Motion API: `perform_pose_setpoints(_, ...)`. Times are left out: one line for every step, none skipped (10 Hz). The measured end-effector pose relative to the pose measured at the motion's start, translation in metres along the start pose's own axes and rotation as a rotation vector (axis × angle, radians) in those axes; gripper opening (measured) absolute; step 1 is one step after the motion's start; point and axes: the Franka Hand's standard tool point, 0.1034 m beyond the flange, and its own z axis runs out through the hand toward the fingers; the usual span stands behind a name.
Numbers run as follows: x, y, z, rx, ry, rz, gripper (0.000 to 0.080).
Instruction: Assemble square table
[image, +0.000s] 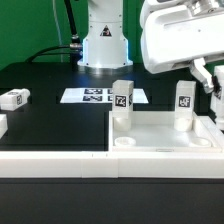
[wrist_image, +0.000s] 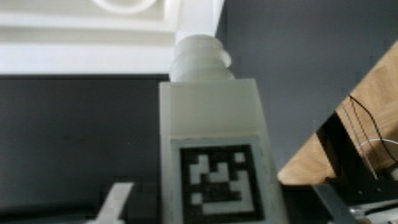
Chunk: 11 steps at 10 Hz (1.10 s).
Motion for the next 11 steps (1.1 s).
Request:
perform_pose_setpoints(-0.003, 0.004, -0.001, -0.008, -0.005, -0.005, 0.029)
perform_pose_setpoints(-0.008, 0.001, -0.002, -0.016, -0.009, -0.019, 0.029)
perform_pose_setpoints(-0.015, 0.002, -0.003, -0.03, -0.005, -0.031, 0.029)
perform_pose_setpoints(-0.022, 0.009, -0.005, -0.039, -0.015, -0.035, 0.029)
perform_pose_setpoints(-0.023, 0.011, -0.005, -0.041, -0.017, -0.033, 0.029)
perform_pose_setpoints(-0.025, 0.014, -0.004, -0.043, -0.02, -0.032, 0.029)
perform_pose_setpoints(-0.026, 0.019, -0.001, -0.047, -0.023, -0.026, 0.029)
perform_pose_setpoints(-0.025, 0.022, 0.001, -0.049, -0.021, -0.021, 0.029)
perform_pose_setpoints(-0.024, 0.021, 0.003, -0.046, -0.02, -0.02, 0.029)
perform_pose_setpoints(-0.023, 0.021, 0.005, -0.046, -0.019, -0.019, 0.029)
perform_pose_setpoints(-0.021, 0.02, 0.006, -0.043, -0.022, -0.017, 0.029)
